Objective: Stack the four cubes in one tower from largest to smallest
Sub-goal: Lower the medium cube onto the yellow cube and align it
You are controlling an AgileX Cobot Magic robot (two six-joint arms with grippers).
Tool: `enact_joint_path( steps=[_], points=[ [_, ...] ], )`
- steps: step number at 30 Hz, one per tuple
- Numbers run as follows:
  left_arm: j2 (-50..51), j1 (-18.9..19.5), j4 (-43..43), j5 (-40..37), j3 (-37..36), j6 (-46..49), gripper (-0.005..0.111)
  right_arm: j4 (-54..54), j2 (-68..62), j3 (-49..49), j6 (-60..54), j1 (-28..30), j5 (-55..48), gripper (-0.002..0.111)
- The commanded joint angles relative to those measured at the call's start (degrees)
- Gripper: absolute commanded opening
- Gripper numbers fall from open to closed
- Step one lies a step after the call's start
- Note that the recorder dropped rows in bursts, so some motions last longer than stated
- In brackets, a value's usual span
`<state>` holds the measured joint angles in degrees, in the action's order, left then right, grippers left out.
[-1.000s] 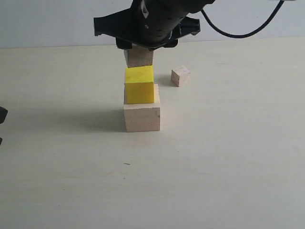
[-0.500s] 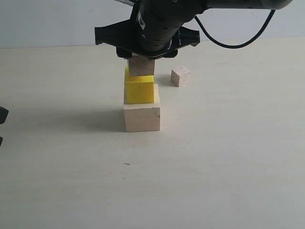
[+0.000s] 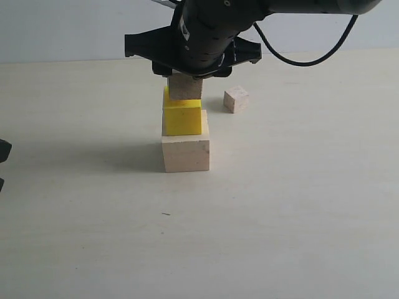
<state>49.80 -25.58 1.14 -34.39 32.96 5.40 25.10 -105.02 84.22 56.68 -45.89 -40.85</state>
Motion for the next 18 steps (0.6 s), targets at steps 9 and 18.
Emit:
enact_joint_path(
  steps=[9, 18],
  points=[
    [-0.5, 0.3, -0.6, 0.9, -0.1, -0.3, 0.0, 1.0, 0.2, 0.2, 0.4, -0.1, 0.6, 0.0],
    [-0.5, 0.3, -0.8, 0.9, -0.1, -0.3, 0.0, 1.1, 0.1, 0.2, 0.4, -0.1, 1.6, 0.0]
  ],
)
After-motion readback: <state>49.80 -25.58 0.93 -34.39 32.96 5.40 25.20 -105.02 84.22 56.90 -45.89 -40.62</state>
